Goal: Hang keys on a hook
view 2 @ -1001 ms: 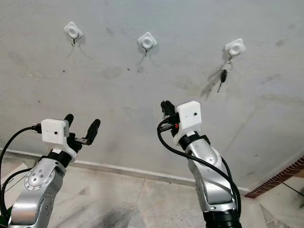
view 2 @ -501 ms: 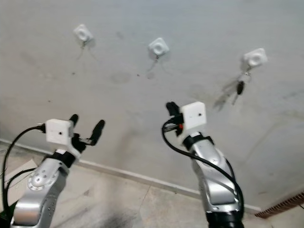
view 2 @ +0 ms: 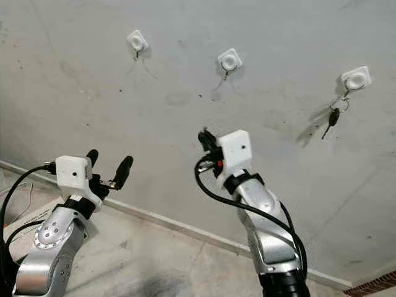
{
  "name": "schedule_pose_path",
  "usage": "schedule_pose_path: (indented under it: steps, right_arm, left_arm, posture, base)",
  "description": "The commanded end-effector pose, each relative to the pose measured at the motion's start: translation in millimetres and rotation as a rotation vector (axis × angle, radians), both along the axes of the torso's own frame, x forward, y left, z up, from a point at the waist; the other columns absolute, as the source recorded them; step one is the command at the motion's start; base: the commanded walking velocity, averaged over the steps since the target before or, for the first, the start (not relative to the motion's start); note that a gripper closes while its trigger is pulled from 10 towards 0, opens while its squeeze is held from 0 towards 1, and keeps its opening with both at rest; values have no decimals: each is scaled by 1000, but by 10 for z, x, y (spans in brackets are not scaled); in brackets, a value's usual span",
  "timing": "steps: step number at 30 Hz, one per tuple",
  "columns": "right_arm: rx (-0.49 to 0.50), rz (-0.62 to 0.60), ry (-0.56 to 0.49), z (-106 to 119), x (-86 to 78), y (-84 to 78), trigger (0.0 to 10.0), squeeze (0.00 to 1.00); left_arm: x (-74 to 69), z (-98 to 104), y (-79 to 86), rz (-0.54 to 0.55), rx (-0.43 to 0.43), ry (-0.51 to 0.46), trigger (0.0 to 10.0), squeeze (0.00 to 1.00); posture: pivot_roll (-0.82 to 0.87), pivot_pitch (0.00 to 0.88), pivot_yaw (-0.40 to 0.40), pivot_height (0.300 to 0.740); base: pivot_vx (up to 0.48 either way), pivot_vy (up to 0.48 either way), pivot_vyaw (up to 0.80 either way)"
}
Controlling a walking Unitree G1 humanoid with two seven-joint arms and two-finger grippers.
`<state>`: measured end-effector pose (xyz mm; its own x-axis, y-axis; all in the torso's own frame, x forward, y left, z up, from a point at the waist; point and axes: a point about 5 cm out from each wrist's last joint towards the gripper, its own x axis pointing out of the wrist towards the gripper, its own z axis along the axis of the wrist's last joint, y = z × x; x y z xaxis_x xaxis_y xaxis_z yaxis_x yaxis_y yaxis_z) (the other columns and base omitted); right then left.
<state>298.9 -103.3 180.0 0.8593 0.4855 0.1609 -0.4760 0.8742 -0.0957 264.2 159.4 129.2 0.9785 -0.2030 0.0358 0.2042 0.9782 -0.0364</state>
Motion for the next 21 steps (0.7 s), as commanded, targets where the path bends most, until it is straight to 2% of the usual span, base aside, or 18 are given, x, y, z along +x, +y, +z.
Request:
schedule_pose_path:
  steps: [1,3,13,21]
  right_arm:
    - [10,26,-36,106,60,52,10000,0]
    - [14,28,-51,154,101,69,10000,0]
    - [43,31,-135,417,337,178,10000,0]
    - [81,16,-178,576,567,237,10000,0]
  left_arm:
    - [4,19,-18,-9,9,-2,10000,0]
    - [4,23,-36,-26,-2,-3,10000,0]
    - [-54,87,-292,-285,-36,-3,10000,0]
    - [-136,97,-347,-368,-19,9,10000,0]
  posture:
    - [42,54,11,740]
    - [44,54,10,740]
    - [60,62,8,740]
    - [99,70,2,740]
  base:
    - [0,0,0]
    - [0,0,0]
    - [0,0,0]
    - [0,0,0]
